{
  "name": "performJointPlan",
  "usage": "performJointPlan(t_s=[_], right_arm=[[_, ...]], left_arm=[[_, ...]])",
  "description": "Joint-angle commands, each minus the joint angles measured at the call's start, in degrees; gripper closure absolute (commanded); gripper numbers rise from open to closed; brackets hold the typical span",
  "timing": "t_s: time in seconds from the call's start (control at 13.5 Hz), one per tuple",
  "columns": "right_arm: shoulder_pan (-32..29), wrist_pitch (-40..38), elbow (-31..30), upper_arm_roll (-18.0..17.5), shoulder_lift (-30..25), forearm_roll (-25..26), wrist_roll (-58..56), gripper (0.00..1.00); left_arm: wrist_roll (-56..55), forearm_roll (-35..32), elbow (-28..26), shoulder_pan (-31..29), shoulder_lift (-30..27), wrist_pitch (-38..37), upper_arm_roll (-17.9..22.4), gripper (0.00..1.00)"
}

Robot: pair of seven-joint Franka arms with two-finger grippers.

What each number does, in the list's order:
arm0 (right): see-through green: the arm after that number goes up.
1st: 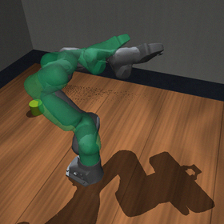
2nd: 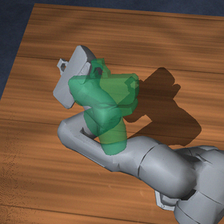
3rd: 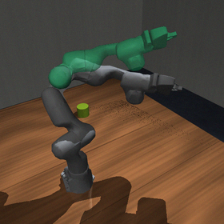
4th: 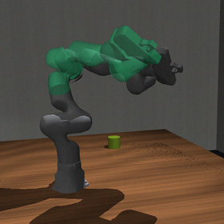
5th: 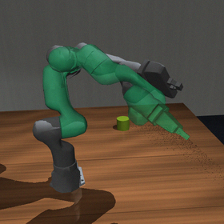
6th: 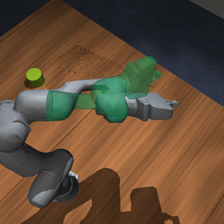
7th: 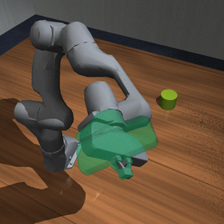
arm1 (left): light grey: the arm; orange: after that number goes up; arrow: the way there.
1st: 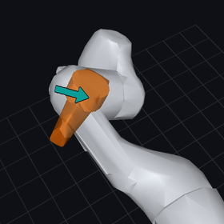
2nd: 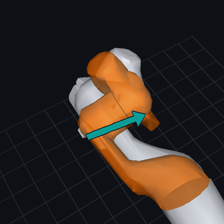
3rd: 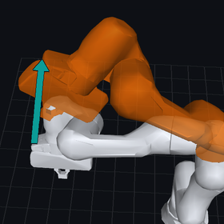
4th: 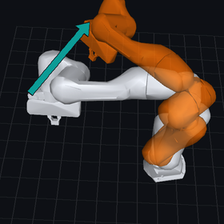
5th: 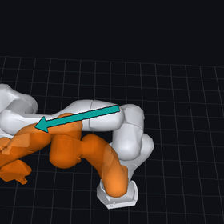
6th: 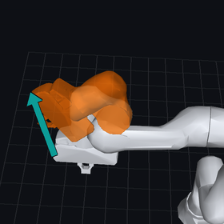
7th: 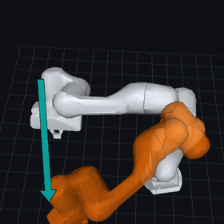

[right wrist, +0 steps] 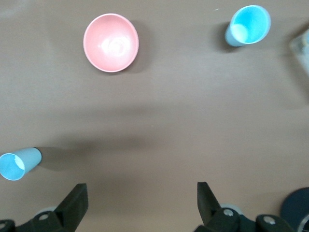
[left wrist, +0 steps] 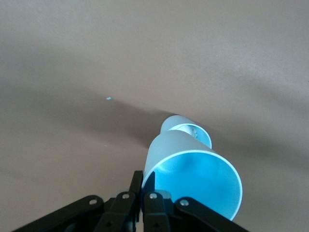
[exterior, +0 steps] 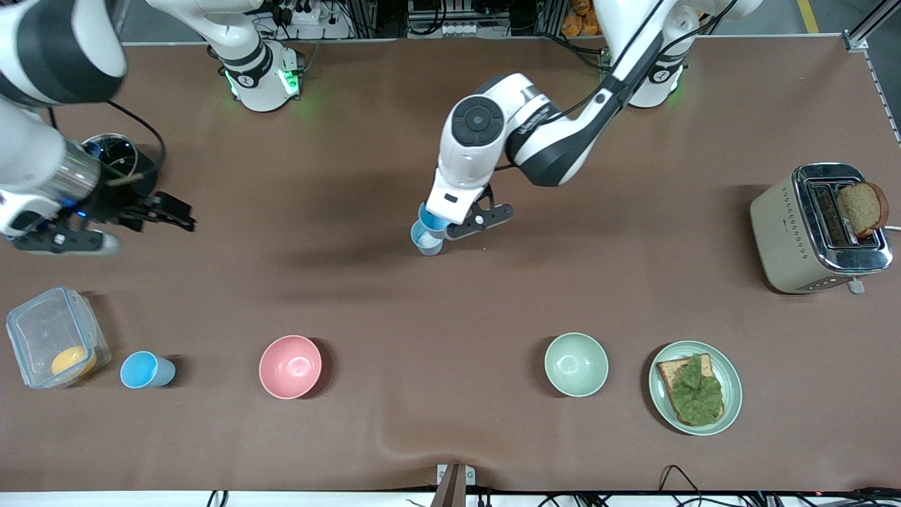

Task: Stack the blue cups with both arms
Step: 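Lower the held cup into the standing cup and open the left gripper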

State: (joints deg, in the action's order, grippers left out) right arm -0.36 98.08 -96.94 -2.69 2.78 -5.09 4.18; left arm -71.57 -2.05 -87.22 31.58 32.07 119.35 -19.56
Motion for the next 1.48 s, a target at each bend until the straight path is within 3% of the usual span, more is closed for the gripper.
performJointPlan(t_s=[0.0, 0.15, 0.3, 0.59, 0.67, 0.74, 0.81, 1.19, 1.41], right_arm=[[0.01, -2.1, 1.23, 2.16, -0.67, -0.1, -3.73, 0.0], [1.66, -2.27, 2.88, 4.08, -0.15, 0.78, -3.82, 0.0], [7.11, -2.45, 3.16, 10.31, -0.15, 2.19, -4.09, 0.0], [7.74, -2.36, 3.25, 10.51, 0.03, 2.1, -3.56, 0.0], [7.83, -2.36, 3.34, 10.51, 0.03, 2.1, -3.56, 0.0], [7.83, -2.36, 3.68, 10.51, 0.2, 2.1, -3.74, 0.0], [7.83, -2.36, 3.86, 10.51, 0.64, 2.1, -4.0, 0.0], [6.95, -3.59, 7.64, 10.6, 1.26, 2.98, -4.0, 0.0], [8.53, -7.01, 9.84, 10.34, 1.17, 8.33, -4.09, 0.0]], left_arm=[[-2.79, -1.64, 2.23, 1.29, 2.81, 1.94, 0.57, 1.0], [-2.88, -1.82, 2.23, 2.34, 3.78, 3.16, 0.66, 1.0], [-2.96, -2.26, 2.23, 2.52, 4.66, 3.7, 0.66, 1.0], [-2.97, -2.52, 2.14, 3.04, 6.07, 4.49, 0.57, 1.0], [-2.97, -2.52, 2.14, 2.96, 6.42, 4.49, 0.66, 0.94], [-2.62, -2.43, 2.14, 2.7, 6.51, 4.49, 0.66, 0.65], [-2.35, -2.7, 2.14, 2.87, 6.51, 4.49, 0.66, 0.01], [-2.7, -3.84, 2.05, 1.38, 0.99, 3.44, 3.99, 0.0], [-2.35, -4.1, 2.05, -2.92, -5.42, -1.47, 5.14, 0.0]])
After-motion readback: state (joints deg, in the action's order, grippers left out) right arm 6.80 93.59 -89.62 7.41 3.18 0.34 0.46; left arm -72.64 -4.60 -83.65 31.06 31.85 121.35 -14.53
